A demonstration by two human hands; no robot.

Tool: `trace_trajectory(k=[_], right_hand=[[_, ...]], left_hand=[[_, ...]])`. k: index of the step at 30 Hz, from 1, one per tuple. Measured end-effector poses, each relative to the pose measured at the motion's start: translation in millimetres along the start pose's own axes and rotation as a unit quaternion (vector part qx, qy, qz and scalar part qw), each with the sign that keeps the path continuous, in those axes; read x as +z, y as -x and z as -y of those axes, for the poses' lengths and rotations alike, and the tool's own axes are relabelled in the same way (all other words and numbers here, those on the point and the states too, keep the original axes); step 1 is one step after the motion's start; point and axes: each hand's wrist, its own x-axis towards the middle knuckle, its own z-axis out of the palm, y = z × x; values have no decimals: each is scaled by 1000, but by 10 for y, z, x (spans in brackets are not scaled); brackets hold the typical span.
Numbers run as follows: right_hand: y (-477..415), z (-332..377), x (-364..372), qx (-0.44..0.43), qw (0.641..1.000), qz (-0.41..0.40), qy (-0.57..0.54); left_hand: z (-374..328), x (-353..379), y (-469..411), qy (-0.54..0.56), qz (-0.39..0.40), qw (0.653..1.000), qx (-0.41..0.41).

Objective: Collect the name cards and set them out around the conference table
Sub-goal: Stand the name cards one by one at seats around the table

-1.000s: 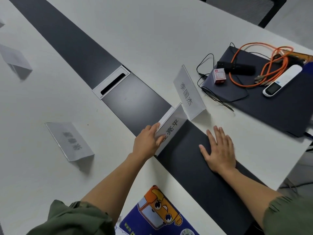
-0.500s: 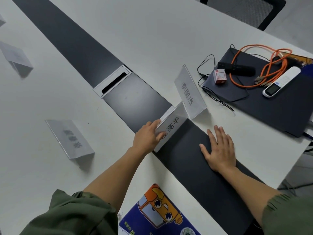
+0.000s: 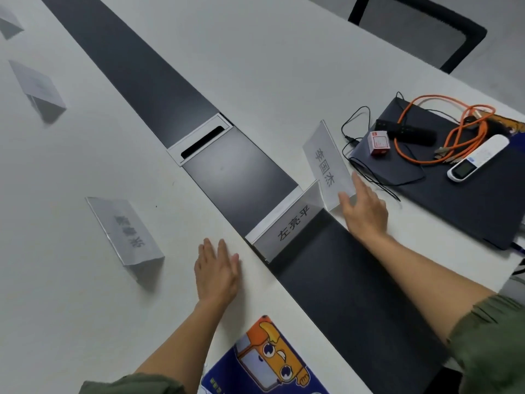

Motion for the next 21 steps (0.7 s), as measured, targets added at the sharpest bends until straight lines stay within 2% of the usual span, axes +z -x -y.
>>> trace_trajectory(k=[6, 13, 17, 21], right_hand=[[-644, 323, 39, -8, 1000, 19, -3], [-1021, 467, 143, -32, 999, 31, 0], [-1087, 541, 116, -28, 998, 60, 10], [-1017, 638, -44, -2, 997, 81, 9]], left_hand=[[158, 320, 37, -64, -8, 998, 12], [222, 481, 22, -65, -65, 996, 21], [228, 457, 19, -73, -44, 996, 25], [262, 263, -17, -86, 49, 994, 43]])
